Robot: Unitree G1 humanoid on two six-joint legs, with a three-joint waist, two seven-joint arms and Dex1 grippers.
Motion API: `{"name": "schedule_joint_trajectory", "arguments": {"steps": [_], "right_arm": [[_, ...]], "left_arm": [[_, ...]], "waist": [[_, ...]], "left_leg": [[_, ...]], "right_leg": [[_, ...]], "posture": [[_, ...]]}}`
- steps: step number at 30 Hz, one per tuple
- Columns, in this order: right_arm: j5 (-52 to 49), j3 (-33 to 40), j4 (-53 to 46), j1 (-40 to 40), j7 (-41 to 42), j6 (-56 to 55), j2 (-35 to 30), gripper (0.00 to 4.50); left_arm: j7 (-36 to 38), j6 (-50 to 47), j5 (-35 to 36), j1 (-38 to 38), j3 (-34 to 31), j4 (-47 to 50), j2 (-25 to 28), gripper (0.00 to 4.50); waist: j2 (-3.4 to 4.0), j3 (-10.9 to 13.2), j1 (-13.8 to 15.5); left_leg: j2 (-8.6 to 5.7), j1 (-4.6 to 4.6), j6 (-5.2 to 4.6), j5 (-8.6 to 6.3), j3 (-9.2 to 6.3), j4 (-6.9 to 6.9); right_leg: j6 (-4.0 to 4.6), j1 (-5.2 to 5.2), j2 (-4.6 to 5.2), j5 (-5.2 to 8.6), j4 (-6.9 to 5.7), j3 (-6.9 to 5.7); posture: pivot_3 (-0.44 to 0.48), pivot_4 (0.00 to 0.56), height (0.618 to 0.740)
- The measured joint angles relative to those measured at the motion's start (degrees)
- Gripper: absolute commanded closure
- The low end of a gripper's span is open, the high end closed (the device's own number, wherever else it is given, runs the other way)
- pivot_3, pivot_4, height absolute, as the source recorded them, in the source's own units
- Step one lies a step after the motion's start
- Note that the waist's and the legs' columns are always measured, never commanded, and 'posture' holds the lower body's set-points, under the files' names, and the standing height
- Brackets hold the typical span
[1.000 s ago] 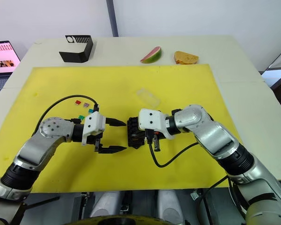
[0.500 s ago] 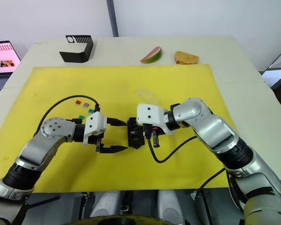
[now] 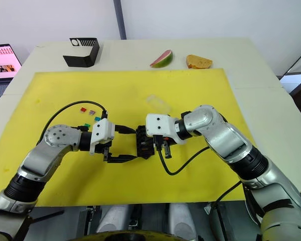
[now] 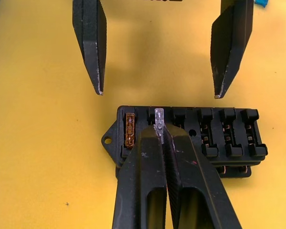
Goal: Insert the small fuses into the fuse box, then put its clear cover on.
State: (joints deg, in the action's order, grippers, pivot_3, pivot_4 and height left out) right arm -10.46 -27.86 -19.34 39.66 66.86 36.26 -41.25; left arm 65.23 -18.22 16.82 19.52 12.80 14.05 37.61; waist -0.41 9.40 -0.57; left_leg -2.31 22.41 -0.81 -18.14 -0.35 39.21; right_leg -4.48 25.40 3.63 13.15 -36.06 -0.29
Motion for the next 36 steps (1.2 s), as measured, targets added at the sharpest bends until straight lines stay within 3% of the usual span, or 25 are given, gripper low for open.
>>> {"name": "schedule_joint_trajectory", "arguments": {"steps": [36], "right_arm": [[0.53, 0.03, -1.0, 0.63, 1.96, 2.11, 0.47, 4.5]], "left_arm": [[-0.36, 0.27, -0.1, -0.01, 0.01, 0.0, -0.67, 0.06]], "waist": [[-0.01, -0.01, 0.04]], "left_leg": [[0.0, 0.0, 0.09, 0.05, 0.0, 0.02]], "right_leg": [[0.0, 0.0, 0.0, 0.0, -0.03, 0.0]], "posture": [[0.0, 0.15, 0.74]]}}
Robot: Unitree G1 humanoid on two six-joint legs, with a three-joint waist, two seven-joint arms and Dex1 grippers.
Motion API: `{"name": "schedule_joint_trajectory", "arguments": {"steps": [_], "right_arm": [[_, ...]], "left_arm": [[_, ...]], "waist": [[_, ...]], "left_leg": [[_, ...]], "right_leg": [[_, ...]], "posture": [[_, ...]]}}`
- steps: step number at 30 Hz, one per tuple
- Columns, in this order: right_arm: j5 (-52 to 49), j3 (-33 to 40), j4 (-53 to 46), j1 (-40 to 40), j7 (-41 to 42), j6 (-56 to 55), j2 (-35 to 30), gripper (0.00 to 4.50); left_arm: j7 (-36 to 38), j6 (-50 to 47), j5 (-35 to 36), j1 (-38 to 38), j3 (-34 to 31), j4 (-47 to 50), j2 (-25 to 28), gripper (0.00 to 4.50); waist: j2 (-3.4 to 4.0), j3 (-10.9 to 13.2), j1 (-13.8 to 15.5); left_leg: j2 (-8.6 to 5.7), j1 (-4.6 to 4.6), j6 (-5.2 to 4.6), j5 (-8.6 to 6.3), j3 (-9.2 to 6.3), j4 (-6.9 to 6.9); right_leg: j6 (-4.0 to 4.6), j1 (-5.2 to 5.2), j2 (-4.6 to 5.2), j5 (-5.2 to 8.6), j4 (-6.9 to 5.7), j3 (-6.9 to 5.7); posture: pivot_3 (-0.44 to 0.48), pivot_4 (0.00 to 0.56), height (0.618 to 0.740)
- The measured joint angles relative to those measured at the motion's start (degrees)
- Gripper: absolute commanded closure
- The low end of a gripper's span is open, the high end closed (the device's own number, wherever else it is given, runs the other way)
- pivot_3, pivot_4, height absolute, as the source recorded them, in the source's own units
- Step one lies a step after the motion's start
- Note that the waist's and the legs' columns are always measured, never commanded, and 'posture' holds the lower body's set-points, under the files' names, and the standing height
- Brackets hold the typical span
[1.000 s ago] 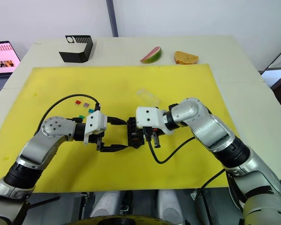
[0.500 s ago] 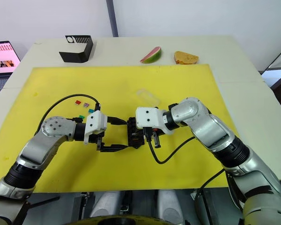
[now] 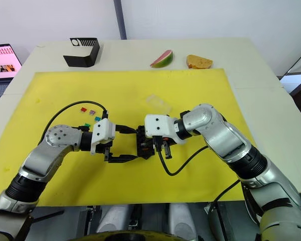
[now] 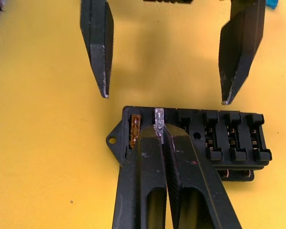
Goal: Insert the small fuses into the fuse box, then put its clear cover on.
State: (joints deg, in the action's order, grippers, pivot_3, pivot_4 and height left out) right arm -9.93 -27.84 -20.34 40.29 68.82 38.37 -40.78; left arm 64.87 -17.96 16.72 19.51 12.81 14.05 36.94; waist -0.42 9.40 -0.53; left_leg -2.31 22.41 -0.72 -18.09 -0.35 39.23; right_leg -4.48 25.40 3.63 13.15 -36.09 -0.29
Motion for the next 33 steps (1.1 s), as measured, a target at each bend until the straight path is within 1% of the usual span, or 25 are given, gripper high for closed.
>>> {"name": "schedule_joint_trajectory", "arguments": {"steps": [6, 20, 33], "right_arm": [[-0.5, 0.12, -0.79, 0.0, 0.0, 1.06, 0.0, 4.5], [1.37, -0.42, 0.86, -0.01, 0.08, -2.27, 0.18, 4.5], [1.86, -0.45, 0.85, -0.01, 0.77, -2.65, -0.09, 4.5]], "left_arm": [[0.28, 0.01, -0.01, 0.0, 0.02, 0.0, 0.0, 0.06], [0.48, 0.01, -0.01, 0.0, 0.02, 0.01, -0.01, 0.06], [-0.15, 0.01, -0.02, 0.0, 0.02, 0.02, -0.15, 0.06]], "waist": [[0.0, 0.0, 0.0], [0.0, 0.0, -0.02], [0.0, -0.01, 0.03]], "left_leg": [[0.0, 0.0, 0.0, 0.0, 0.0, 0.0], [0.0, 0.0, 0.02, 0.01, 0.0, 0.01], [-0.01, 0.0, 0.02, 0.01, 0.0, 0.01]], "right_leg": [[0.0, 0.0, 0.0, 0.0, 0.0, 0.0], [0.0, 0.0, -0.01, 0.0, -0.01, 0.0], [0.0, 0.0, -0.01, 0.0, -0.01, 0.0]], "posture": [[0.0, 0.15, 0.74], [0.0, 0.15, 0.74], [0.0, 0.15, 0.74]]}}
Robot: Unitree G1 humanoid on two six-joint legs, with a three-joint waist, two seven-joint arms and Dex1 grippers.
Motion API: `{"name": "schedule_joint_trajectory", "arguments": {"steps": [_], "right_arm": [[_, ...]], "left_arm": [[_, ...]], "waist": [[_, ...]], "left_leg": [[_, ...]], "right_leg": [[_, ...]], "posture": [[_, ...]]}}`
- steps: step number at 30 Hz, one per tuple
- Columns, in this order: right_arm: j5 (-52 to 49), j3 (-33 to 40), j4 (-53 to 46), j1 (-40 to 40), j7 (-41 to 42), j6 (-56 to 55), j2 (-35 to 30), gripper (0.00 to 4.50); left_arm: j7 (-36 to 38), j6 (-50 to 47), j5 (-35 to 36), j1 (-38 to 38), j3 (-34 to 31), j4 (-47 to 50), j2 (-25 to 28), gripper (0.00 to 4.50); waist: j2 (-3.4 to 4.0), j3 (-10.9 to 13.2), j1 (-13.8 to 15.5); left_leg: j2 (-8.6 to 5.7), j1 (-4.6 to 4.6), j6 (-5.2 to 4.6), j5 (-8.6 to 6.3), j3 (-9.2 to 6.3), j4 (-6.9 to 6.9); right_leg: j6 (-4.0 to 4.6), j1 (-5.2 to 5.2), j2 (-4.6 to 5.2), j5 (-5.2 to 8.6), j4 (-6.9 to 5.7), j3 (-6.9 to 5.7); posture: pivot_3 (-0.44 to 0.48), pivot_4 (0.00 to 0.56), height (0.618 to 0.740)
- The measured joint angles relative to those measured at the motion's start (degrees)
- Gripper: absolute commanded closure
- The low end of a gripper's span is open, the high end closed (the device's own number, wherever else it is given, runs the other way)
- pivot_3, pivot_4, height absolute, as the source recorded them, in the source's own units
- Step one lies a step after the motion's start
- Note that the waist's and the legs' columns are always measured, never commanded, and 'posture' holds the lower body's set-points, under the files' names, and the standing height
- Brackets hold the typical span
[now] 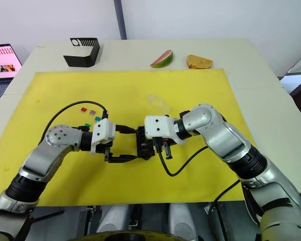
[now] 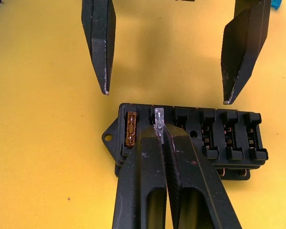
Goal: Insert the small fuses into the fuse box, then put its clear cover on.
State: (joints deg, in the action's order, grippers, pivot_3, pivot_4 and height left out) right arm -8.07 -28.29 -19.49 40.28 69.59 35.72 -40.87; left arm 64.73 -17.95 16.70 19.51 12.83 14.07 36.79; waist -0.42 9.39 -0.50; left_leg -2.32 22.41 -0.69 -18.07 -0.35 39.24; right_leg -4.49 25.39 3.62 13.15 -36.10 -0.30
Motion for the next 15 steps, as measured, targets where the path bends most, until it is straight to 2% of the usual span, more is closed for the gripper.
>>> {"name": "schedule_joint_trajectory", "arguments": {"steps": [15], "right_arm": [[0.3, -0.06, -0.07, 0.0, 0.04, 0.28, 0.28, 4.5]], "left_arm": [[0.01, 0.02, -0.46, 0.01, 0.0, 0.0, -0.81, 0.06]], "waist": [[0.0, -0.01, -0.03]], "left_leg": [[0.0, -0.01, 0.01, 0.0, 0.0, 0.0]], "right_leg": [[0.0, 0.0, 0.0, 0.0, -0.01, 0.0]], "posture": [[0.0, 0.15, 0.74]]}}
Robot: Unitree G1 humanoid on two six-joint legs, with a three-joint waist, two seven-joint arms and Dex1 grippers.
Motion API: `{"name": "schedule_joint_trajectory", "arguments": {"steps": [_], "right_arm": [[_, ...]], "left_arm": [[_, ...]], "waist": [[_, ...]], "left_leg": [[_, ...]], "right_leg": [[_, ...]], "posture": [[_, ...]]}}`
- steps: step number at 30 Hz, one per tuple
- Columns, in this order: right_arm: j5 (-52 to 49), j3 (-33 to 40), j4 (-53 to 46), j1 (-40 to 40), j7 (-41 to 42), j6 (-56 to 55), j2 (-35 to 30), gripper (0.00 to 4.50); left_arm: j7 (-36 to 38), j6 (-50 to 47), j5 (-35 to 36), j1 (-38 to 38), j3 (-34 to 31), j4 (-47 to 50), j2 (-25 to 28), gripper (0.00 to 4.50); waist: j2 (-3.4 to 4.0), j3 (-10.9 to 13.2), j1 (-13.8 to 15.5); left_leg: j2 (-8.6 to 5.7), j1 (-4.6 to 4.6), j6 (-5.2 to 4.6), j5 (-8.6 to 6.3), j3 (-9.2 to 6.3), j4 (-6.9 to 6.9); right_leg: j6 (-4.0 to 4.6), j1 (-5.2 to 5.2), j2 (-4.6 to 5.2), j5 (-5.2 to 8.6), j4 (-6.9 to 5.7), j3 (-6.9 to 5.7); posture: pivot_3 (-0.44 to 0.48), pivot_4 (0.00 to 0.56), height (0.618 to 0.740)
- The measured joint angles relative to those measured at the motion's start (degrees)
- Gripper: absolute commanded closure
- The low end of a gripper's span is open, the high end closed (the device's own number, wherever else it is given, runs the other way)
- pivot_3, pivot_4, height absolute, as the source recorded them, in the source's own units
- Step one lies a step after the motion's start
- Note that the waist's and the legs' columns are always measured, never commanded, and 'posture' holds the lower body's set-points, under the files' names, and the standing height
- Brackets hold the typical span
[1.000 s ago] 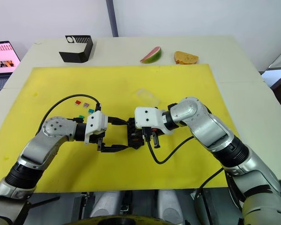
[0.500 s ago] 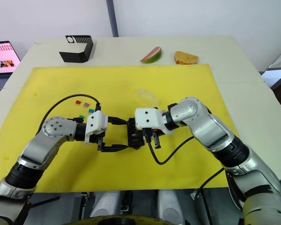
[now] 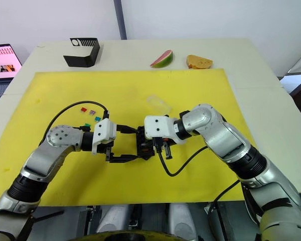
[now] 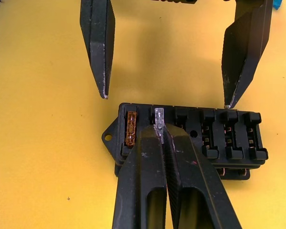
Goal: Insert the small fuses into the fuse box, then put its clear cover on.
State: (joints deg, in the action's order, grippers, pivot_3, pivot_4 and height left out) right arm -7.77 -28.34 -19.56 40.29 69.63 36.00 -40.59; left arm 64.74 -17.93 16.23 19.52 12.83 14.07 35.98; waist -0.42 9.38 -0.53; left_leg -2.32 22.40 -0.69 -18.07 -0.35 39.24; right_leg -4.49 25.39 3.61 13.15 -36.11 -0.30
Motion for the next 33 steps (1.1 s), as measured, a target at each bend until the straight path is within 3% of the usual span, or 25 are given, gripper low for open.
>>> {"name": "schedule_joint_trajectory", "arguments": {"steps": [33], "right_arm": [[0.1, -0.25, 0.23, 0.28, 0.33, 0.53, 0.25, 4.5]], "left_arm": [[0.02, 0.0, -0.58, 0.0, -0.01, 0.0, 0.01, 0.06]], "waist": [[0.0, 0.0, -0.01]], "left_leg": [[0.0, 0.0, 0.0, 0.0, 0.0, 0.0]], "right_leg": [[0.0, 0.0, 0.0, 0.0, 0.0, 0.0]], "posture": [[0.0, 0.15, 0.74]]}}
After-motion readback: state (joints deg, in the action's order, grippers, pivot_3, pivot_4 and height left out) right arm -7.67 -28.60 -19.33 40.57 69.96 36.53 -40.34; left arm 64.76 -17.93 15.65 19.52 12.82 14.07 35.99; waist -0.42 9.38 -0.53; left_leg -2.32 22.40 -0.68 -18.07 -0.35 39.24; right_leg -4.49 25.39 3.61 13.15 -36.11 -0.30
